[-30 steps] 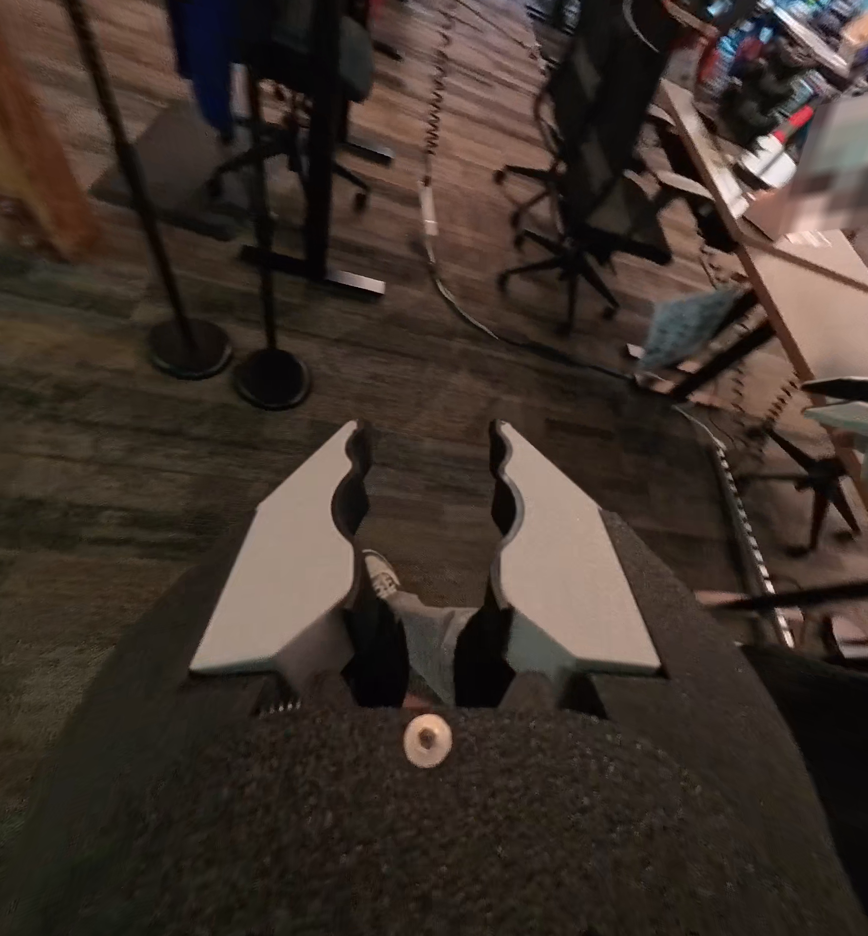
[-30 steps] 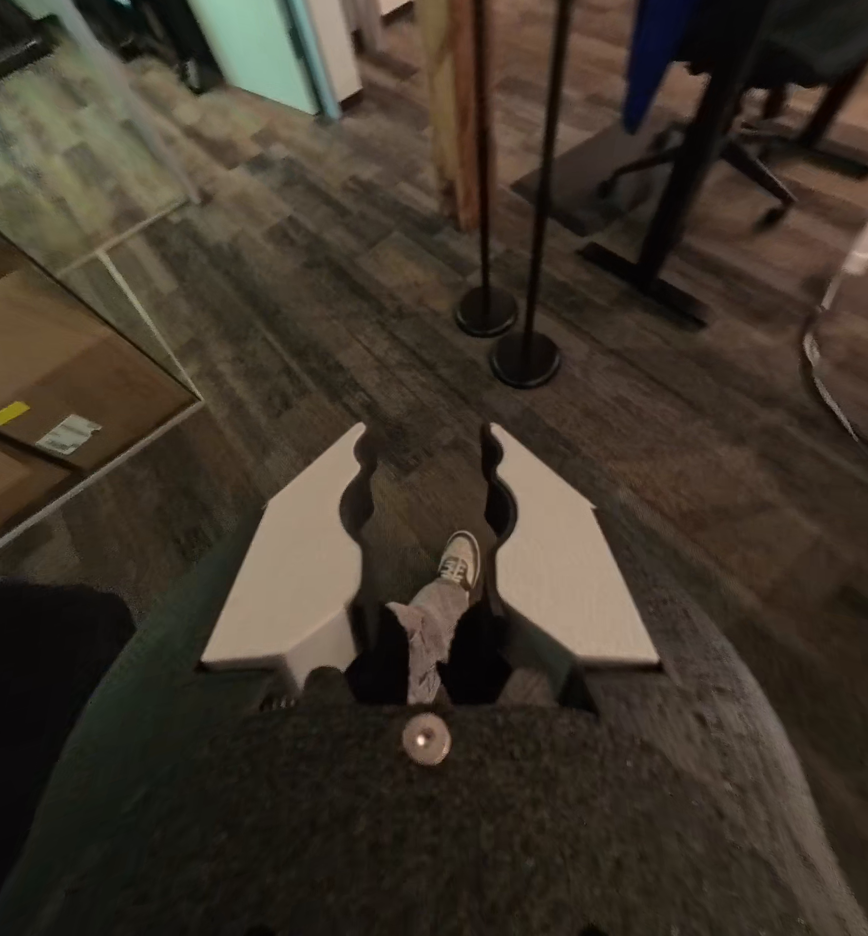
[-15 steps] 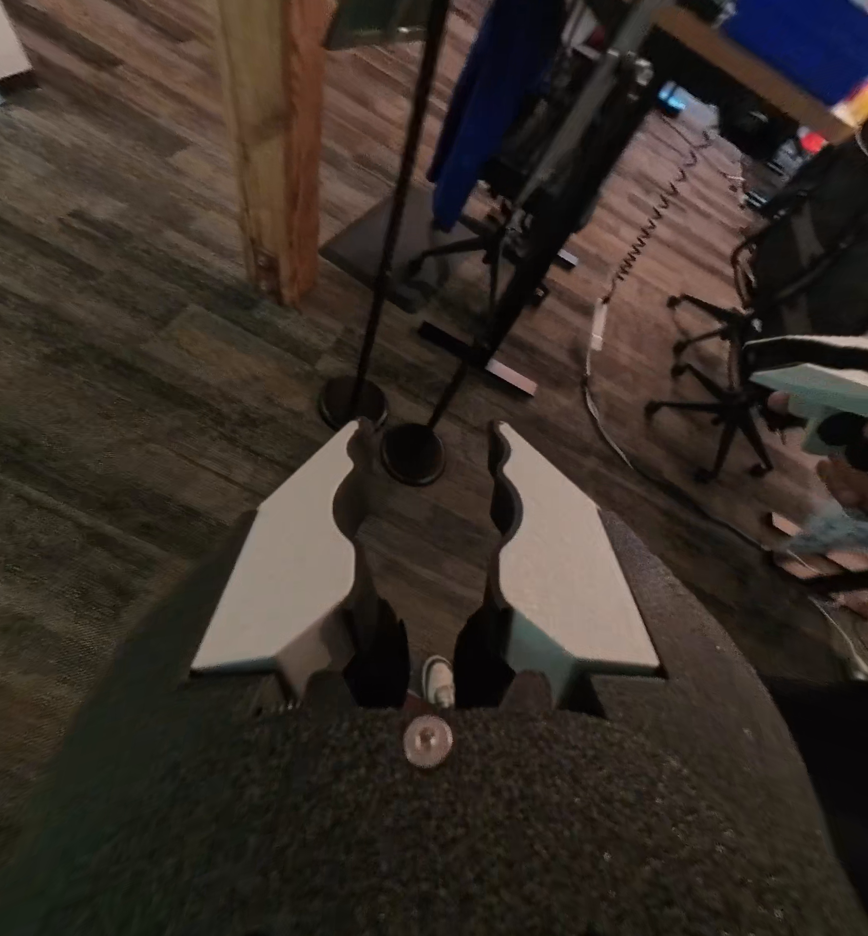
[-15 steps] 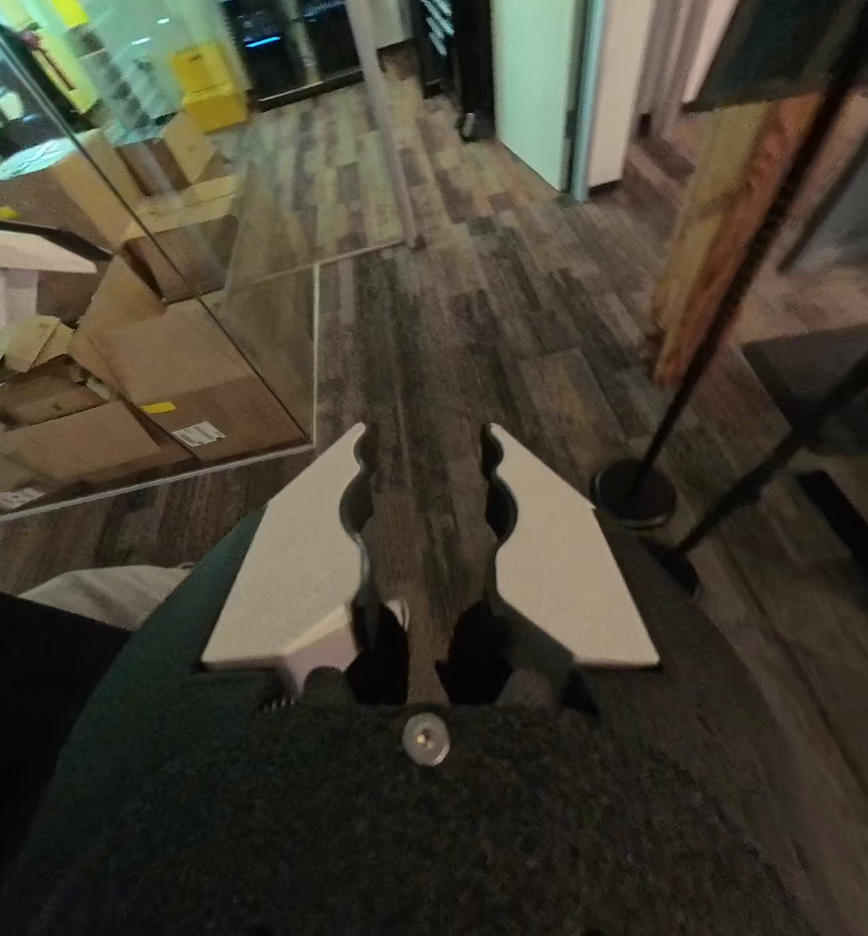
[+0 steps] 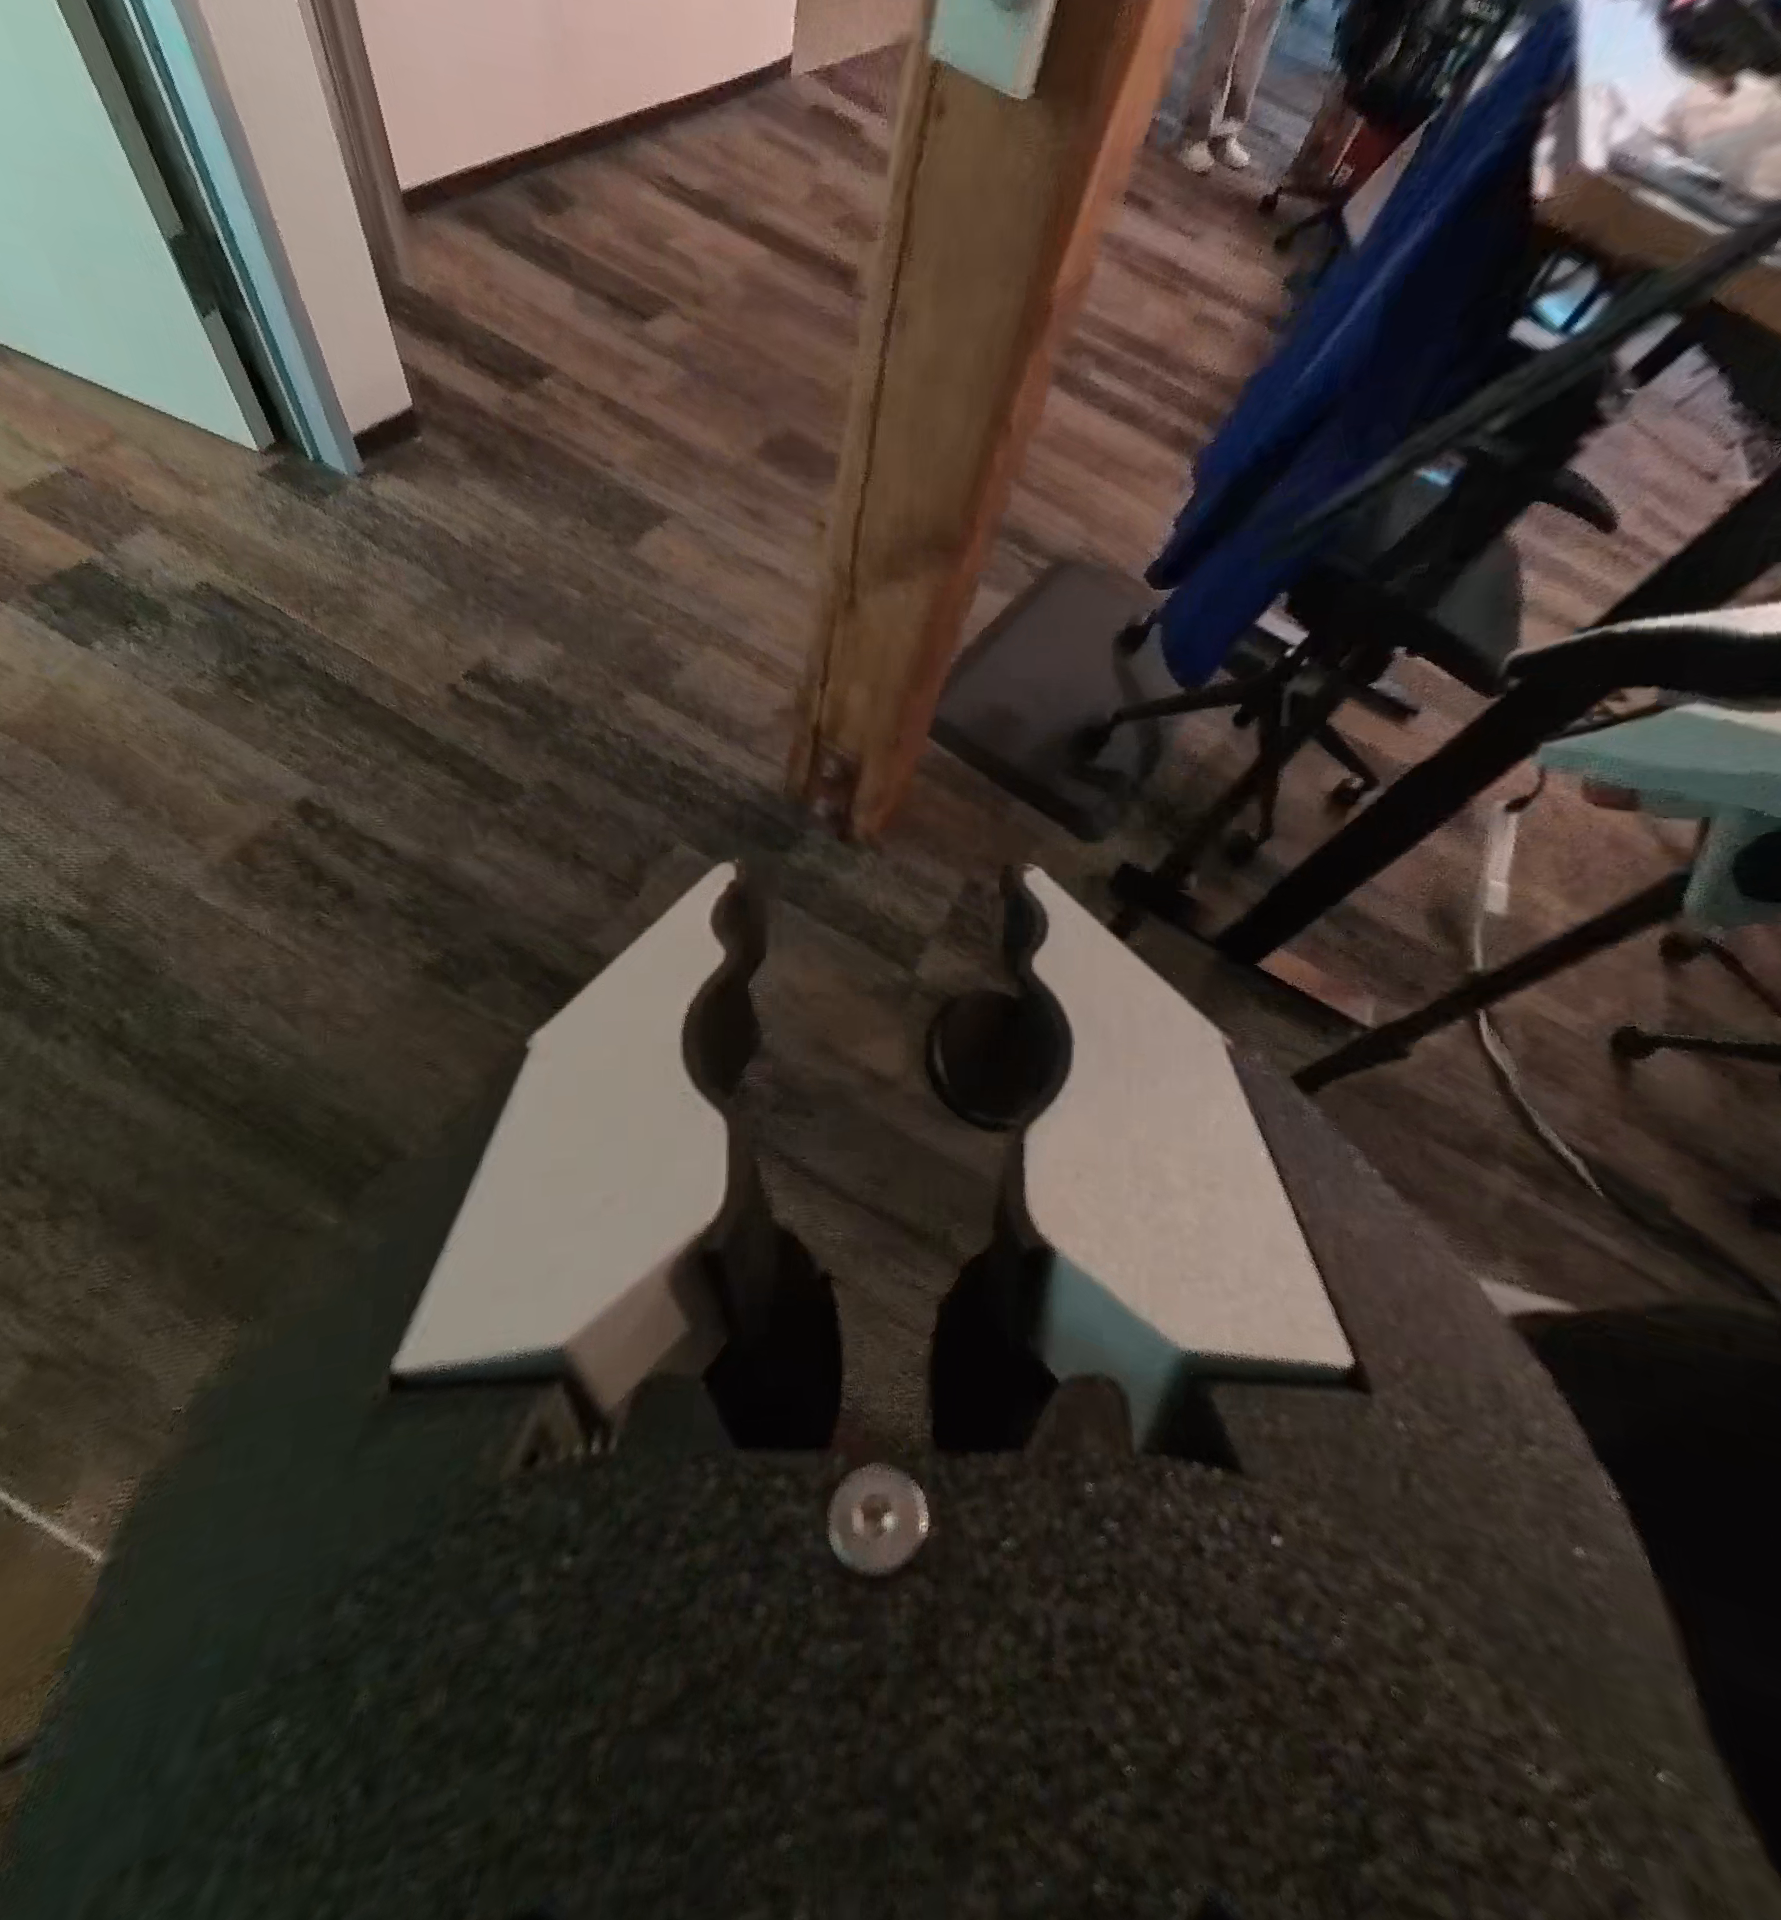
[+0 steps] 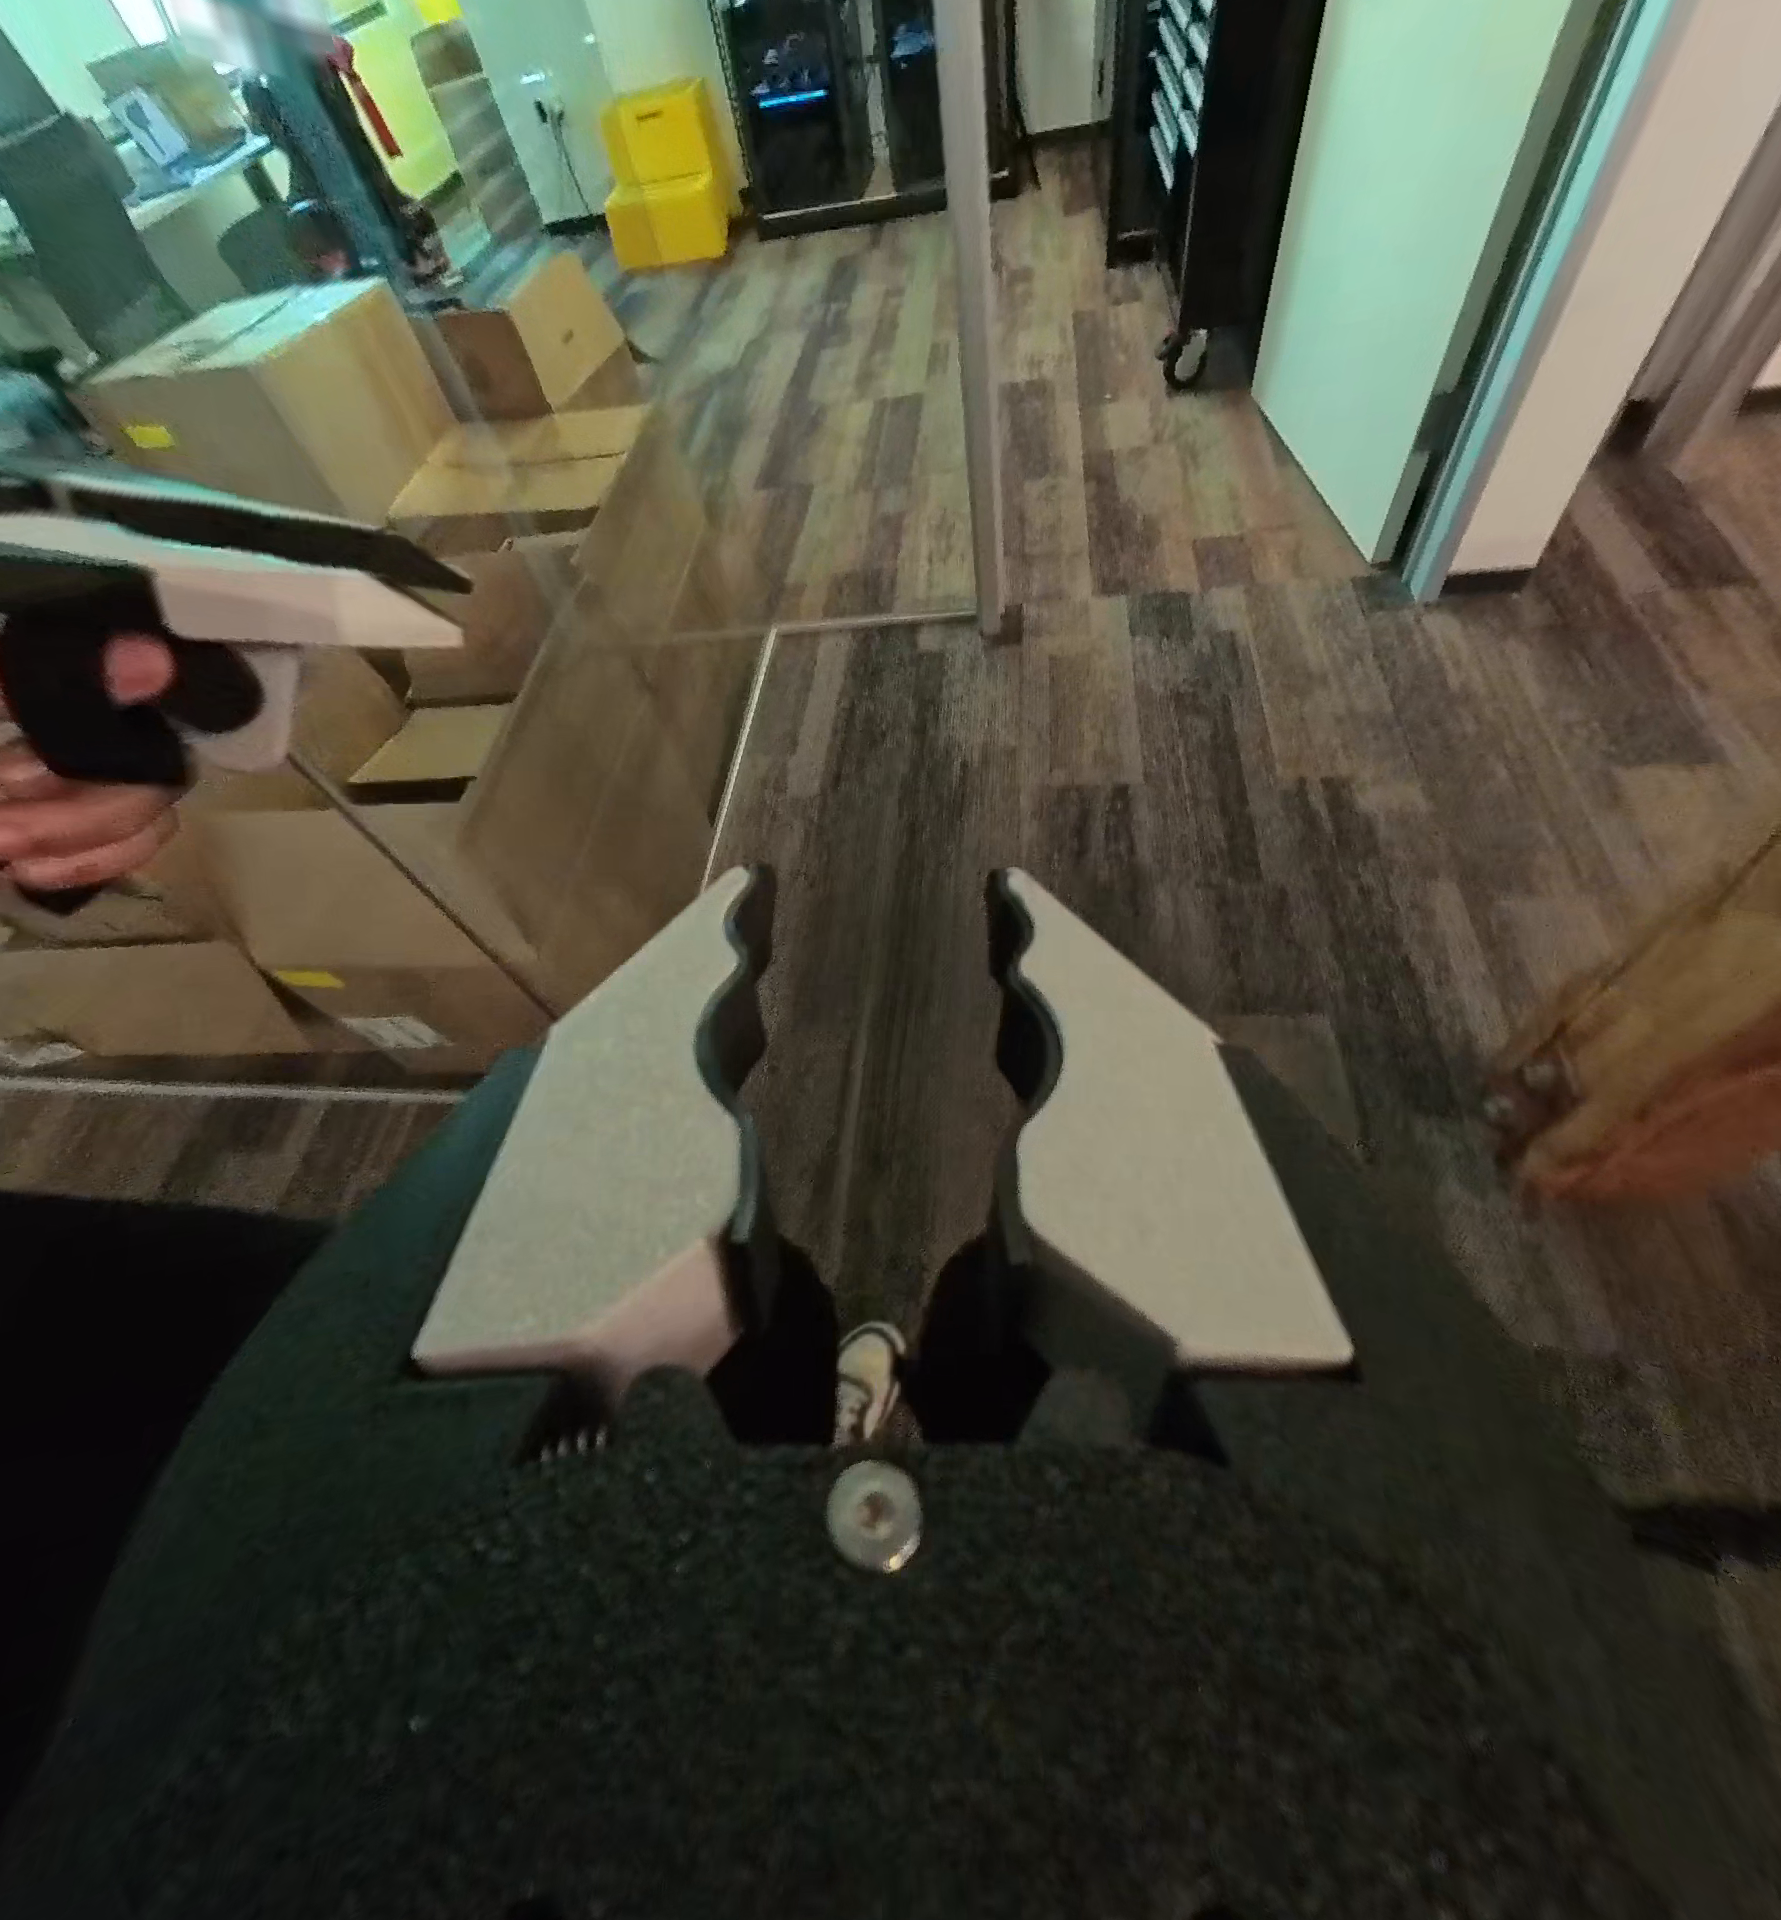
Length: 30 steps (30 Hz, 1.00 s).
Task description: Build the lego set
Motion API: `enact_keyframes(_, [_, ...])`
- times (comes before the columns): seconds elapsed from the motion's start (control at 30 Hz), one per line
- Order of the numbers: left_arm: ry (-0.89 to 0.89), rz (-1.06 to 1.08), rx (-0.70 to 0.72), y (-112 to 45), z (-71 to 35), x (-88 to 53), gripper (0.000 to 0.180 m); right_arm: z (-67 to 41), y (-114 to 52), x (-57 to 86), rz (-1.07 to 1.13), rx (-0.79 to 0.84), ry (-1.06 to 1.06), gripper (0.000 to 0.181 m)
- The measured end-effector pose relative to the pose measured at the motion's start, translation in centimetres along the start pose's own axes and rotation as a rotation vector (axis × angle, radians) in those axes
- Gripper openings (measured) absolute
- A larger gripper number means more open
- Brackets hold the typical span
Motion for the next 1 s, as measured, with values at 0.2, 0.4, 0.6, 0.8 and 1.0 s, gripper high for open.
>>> enact_keyframes(0.2, [-0.015,0.042,0.035,-11.0,-7.3,-10.4,0.043,-7.4,-13.2,5.4,0.014,-0.037,0.067,0.040])
enact_keyframes(0.4, [-0.092,0.131,0.029,-27.8,-13.6,-18.2,0.043,-14.2,-26.3,15.9,0.049,-0.024,0.040,0.041])
enact_keyframes(0.6, [-0.129,0.151,0.004,-44.4,-23.0,-26.9,0.039,-25.8,-37.6,28.2,0.073,0.011,-0.067,0.044])
enact_keyframes(0.8, [-0.208,0.200,-0.022,-58.4,-31.7,-34.8,0.039,-36.3,-45.0,39.0,0.143,0.032,-0.086,0.044])
enact_keyframes(1.0, [-0.192,0.284,-0.029,-74.8,-37.4,-42.0,0.039,-43.1,-53.7,50.2,0.240,0.032,-0.067,0.042])
Point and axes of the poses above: each gripper's, where its closed fingertips meet, y back along the fingers, z out of its underside, x = y × z across the jaws, the point moved 2 cm from there along y, back along the fingers, and after that the axes turned 15 degrees about -y, right-handed, at the moved point
